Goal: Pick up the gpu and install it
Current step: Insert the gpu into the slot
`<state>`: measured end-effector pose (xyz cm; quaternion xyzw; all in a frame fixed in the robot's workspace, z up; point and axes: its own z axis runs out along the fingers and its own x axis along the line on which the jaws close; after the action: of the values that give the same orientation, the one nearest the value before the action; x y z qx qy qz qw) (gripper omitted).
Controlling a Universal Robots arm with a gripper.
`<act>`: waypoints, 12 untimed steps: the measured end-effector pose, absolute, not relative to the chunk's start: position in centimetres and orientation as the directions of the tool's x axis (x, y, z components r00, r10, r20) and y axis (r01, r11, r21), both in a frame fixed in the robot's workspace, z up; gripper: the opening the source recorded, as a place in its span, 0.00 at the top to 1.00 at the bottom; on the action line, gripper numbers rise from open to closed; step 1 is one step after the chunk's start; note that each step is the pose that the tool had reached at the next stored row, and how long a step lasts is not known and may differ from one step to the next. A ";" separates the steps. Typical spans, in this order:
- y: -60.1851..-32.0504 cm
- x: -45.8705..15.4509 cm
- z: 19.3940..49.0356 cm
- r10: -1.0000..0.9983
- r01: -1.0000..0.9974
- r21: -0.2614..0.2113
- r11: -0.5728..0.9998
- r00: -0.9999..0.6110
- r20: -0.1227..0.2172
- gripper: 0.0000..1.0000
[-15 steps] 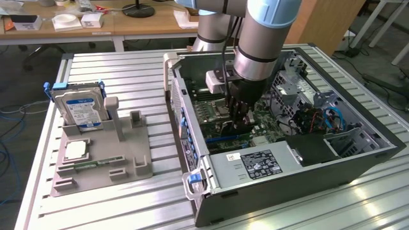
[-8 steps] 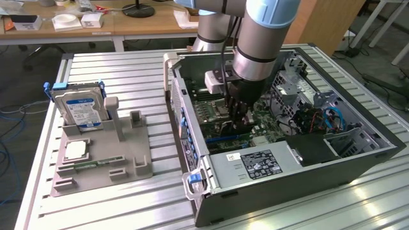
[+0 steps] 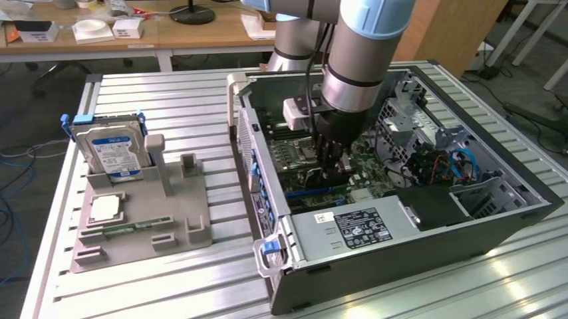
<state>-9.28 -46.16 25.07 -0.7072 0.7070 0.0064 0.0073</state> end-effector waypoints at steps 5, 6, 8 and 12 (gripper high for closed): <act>-46.1 -9.3 25.0 -1.000 -1.000 -0.001 0.000 0.000 -0.019 0.74; -46.1 -9.3 25.0 -1.000 -1.000 -0.001 0.000 0.000 -0.019 0.74; -46.0 -9.4 25.0 -1.000 -1.000 -0.001 0.000 0.000 -0.019 0.74; -46.0 -9.5 25.0 -1.000 -1.000 -0.001 -0.001 0.001 -0.019 0.74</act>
<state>-9.54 -46.04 24.97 -0.7073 0.7069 0.0064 0.0073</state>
